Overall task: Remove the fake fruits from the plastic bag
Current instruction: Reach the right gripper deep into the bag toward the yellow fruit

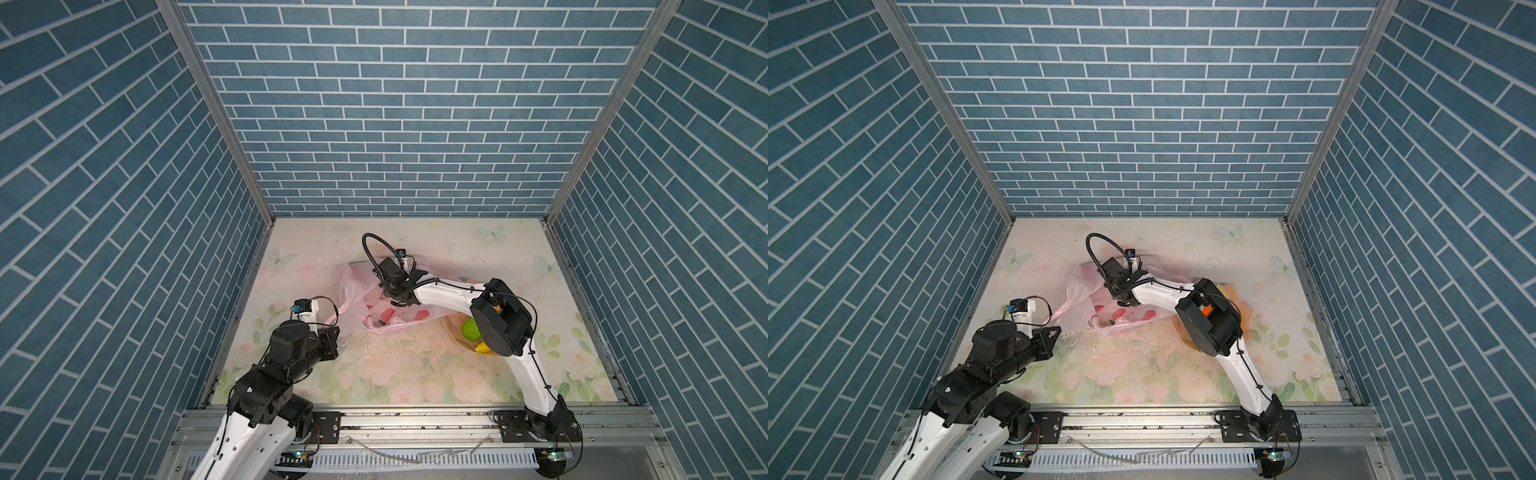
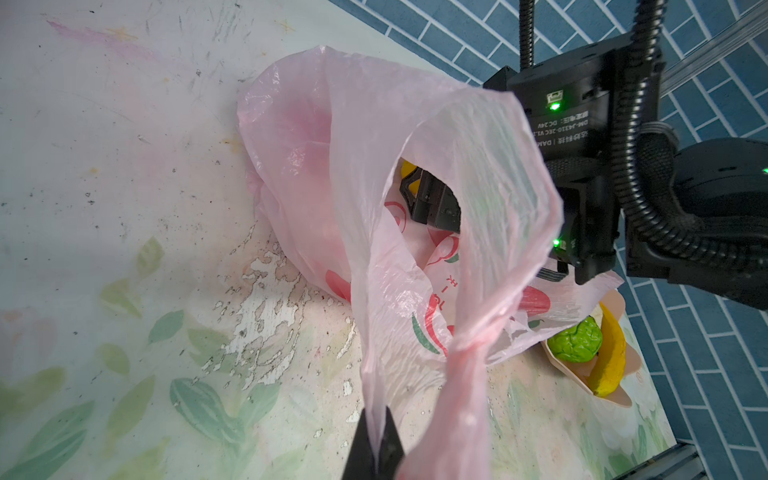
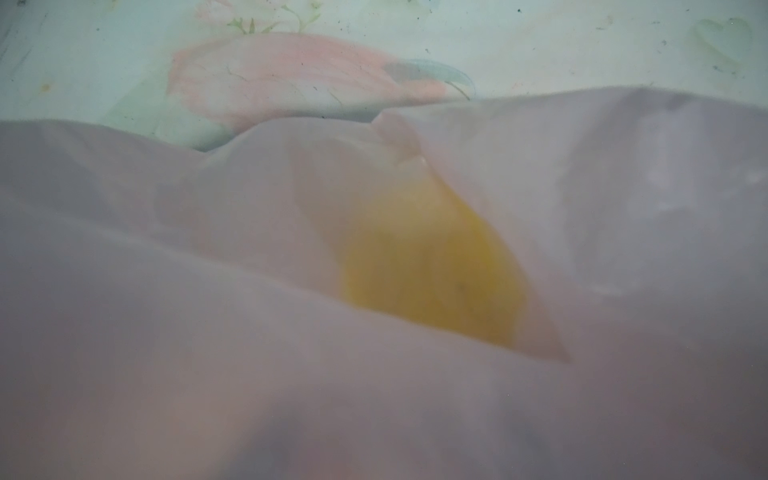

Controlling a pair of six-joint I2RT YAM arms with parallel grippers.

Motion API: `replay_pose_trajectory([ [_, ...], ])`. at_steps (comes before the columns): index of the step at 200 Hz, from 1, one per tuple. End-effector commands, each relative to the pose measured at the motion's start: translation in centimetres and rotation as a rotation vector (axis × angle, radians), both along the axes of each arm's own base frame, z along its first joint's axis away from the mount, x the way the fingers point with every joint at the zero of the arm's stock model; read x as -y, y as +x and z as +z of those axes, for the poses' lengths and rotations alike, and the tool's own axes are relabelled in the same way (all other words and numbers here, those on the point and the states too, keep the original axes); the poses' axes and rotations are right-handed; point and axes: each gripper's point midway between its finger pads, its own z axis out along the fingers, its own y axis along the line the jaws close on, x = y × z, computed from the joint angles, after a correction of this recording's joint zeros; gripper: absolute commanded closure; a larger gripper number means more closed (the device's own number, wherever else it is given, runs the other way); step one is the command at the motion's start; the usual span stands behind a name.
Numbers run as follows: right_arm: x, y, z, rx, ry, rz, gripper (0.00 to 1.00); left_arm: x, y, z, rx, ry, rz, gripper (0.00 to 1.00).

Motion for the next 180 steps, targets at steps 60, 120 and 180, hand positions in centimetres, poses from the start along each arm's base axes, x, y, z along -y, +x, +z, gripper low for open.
replay_pose_trajectory([
  [60,-0.7,3.6,1.8,0.132,0.068,-0.100,0.21,0.5,-1.0,0.0,-0.017,-0.036,-0.029,0.97],
  [120,-0.5,5.4,2.5,0.192,0.117,-0.169,0.20,0.8,-1.3,-0.3,-0.024,-0.065,-0.043,0.97],
  [180,-0.4,6.7,2.0,0.193,0.138,-0.207,0.20,1.1,-1.7,-0.3,-0.021,-0.085,-0.058,0.97],
])
